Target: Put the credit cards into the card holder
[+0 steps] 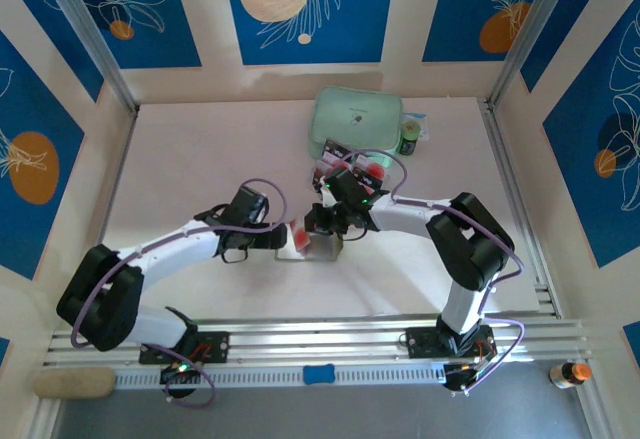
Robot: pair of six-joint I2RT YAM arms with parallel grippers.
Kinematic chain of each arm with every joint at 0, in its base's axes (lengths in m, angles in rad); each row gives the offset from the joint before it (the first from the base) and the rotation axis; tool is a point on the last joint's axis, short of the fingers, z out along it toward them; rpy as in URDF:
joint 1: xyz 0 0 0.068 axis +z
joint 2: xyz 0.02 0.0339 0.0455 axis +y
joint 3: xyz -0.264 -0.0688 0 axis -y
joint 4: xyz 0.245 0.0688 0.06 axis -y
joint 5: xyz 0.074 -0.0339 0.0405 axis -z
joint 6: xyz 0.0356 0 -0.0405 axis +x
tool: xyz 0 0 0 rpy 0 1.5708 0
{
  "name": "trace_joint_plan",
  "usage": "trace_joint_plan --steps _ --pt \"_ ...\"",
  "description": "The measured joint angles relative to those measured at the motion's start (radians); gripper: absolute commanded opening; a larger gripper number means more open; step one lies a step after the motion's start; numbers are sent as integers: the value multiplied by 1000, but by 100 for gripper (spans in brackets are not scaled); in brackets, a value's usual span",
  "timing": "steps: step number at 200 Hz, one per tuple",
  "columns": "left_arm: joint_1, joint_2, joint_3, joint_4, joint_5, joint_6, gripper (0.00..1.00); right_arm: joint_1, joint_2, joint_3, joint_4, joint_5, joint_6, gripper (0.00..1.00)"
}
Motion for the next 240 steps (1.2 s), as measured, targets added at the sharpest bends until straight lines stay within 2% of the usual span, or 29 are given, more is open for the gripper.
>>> trace_joint_plan --steps 72,109,177,240 --pt "-13 104 10 21 20 3 92 2 0 -5 21 -3 15 0" --pt "-23 128 10 27 10 4 92 -10 -58 -94 55 3 46 0" --pt "-41 138 11 25 -31 3 91 -34 -192 -345 313 56 169 0" --pt "-49 141 11 25 -50 2 91 -34 -201 -426 492 100 239 0"
